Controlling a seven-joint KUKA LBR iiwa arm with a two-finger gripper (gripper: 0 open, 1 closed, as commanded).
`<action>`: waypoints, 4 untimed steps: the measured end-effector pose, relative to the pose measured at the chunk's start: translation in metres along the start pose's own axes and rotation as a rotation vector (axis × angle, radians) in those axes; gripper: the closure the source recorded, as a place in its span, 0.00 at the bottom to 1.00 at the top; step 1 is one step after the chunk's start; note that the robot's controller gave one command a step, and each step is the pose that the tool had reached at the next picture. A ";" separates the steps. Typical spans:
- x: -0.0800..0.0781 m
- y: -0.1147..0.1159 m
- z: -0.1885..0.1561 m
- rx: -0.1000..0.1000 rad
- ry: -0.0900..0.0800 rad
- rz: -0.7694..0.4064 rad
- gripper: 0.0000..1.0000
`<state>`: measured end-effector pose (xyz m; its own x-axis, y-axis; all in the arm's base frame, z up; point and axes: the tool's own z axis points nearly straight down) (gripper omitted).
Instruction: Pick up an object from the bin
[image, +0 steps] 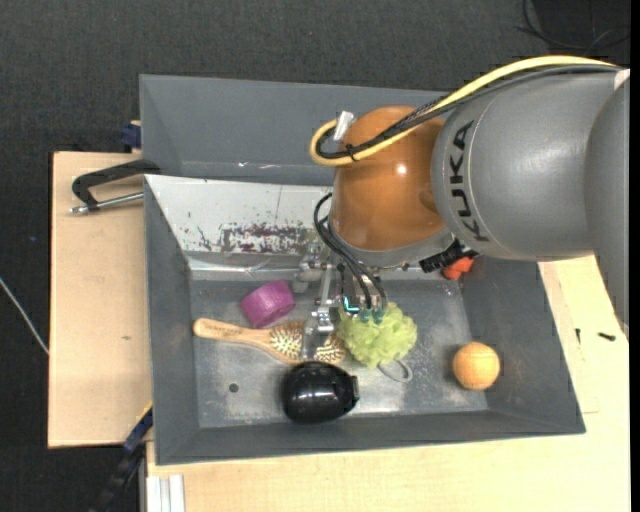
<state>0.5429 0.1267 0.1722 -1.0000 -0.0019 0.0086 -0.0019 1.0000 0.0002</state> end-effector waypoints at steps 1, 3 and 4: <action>-0.002 -0.001 -0.004 -0.001 -0.008 0.002 0.00; 0.011 -0.071 0.071 0.003 -0.030 -0.069 0.00; 0.026 -0.009 0.058 0.002 -0.021 -0.101 0.00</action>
Offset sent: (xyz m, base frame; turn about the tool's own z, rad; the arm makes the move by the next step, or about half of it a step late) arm -0.0240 -0.0926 -0.1022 -0.0920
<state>0.5168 0.1179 0.1145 -0.9946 -0.1030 -0.0120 -0.1030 0.9947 -0.0018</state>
